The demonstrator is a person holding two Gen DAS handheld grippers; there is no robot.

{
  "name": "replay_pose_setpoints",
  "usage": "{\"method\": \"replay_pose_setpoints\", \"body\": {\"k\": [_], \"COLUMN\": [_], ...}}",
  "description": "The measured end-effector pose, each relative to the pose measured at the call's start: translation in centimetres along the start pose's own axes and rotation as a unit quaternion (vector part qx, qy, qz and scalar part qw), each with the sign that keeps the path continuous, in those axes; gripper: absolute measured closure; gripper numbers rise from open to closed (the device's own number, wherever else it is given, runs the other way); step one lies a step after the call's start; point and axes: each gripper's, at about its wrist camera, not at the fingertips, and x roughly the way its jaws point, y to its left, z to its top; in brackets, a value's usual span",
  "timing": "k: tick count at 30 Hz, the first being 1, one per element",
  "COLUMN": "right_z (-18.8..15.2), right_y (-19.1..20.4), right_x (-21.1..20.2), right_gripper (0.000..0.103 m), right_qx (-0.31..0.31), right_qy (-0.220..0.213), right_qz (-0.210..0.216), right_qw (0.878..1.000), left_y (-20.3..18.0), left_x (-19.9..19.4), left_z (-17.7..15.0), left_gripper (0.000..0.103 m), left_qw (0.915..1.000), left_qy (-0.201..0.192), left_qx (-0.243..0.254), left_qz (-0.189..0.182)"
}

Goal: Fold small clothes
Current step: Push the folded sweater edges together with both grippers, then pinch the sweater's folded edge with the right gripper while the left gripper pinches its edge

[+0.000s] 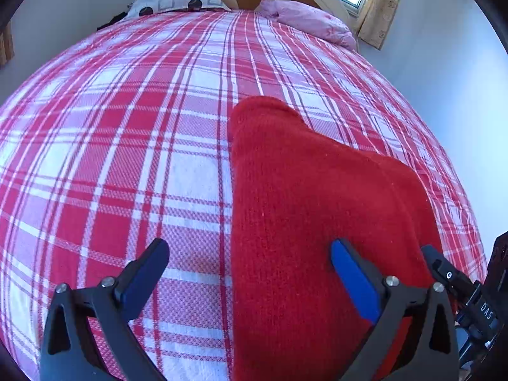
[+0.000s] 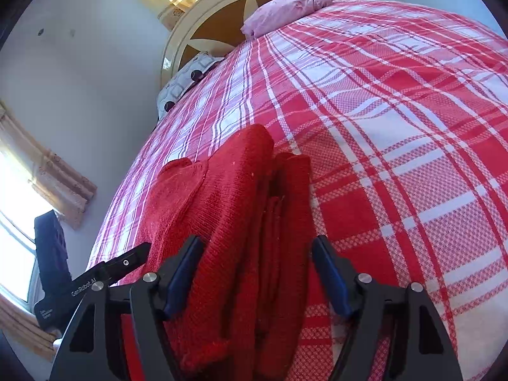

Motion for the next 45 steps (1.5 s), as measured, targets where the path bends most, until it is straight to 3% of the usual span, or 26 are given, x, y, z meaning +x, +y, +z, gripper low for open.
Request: {"method": "replay_pose_setpoints", "body": {"k": [6,15,18,20,22,26,34,45], "right_z": [-0.7,0.3,0.3,0.0,-0.3,-0.6,-1.1,-2.4], "right_y": [0.2,1.2,1.2,1.4,1.5,2.1,3.3,5.5], "right_x": [-0.4,1.4,1.5,1.5,1.2,0.9,0.2,-2.6], "right_gripper": [0.03,0.029,0.033,0.046,0.051,0.056,0.063,0.069], "right_qx": [-0.006,-0.026,-0.034,-0.042,-0.048,-0.064,-0.094,-0.099], "right_qy": [-0.02,0.003,0.005,0.001,-0.006,-0.02,-0.042,-0.062], "right_qz": [0.012,0.011,0.008,0.007,0.007,-0.005,-0.033,-0.049], "right_qw": [1.0,1.0,0.999,0.999,0.999,0.998,0.994,0.992], "left_y": [-0.5,-1.2,-1.3,-1.7,-2.6,-4.1,-4.3,-3.5], "left_x": [-0.2,0.0,0.0,-0.2,-0.5,-0.8,-1.4,-4.6], "left_z": [-0.4,-0.3,-0.1,-0.2,-0.4,-0.7,-0.9,-1.5], "left_gripper": [0.0,0.001,0.009,0.019,0.04,0.049,0.07,0.086], "left_qw": [0.9997,0.9985,0.9986,0.9979,0.9963,0.9926,0.9904,0.9894], "left_qy": [-0.016,-0.027,-0.023,-0.025,-0.032,-0.047,-0.057,-0.082], "left_qx": [0.017,0.044,0.048,0.059,0.079,0.111,0.124,0.116], "left_qz": [0.009,0.017,0.004,-0.005,-0.012,0.013,0.023,0.029]}}
